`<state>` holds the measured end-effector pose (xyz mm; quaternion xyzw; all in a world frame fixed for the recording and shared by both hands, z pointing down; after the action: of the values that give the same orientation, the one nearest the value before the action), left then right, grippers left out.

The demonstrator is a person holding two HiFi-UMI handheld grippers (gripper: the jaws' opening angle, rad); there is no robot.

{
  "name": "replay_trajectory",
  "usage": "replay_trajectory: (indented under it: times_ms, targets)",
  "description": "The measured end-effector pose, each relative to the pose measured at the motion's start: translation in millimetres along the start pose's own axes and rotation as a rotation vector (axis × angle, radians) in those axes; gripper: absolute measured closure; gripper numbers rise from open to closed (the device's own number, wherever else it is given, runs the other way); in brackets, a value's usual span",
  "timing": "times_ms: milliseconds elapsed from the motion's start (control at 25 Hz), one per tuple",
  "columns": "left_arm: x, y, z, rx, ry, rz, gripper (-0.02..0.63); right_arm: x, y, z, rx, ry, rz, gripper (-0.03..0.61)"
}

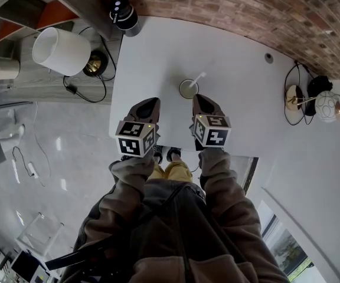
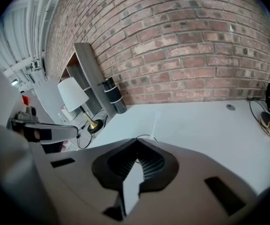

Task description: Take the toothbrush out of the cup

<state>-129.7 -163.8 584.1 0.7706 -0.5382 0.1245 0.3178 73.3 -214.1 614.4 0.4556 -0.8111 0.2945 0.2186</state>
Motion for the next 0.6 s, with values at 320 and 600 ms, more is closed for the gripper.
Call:
replay_trajectory:
  times_ms: [320, 600]
  targets:
    - [3, 7, -10, -0.020, 0.027, 0.002, 0.624, 23, -9, -4, 0.002, 0.026, 0.001, 0.578]
    - [5, 16, -18, -0.039, 0.043, 0.012, 0.624, 40, -20, -6, 0.023, 0.046, -0.016, 0.545]
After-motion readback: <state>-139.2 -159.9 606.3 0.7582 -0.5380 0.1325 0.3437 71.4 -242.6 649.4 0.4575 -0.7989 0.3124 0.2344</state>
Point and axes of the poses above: the fingertips, and each gripper's own axes: x forward along the fingers, y to its left, z out of its top, the point moved 9 cm from there along -x, backward along the fingers, and after that the axes turned 3 degrees about -y, right-handed, at the moved point
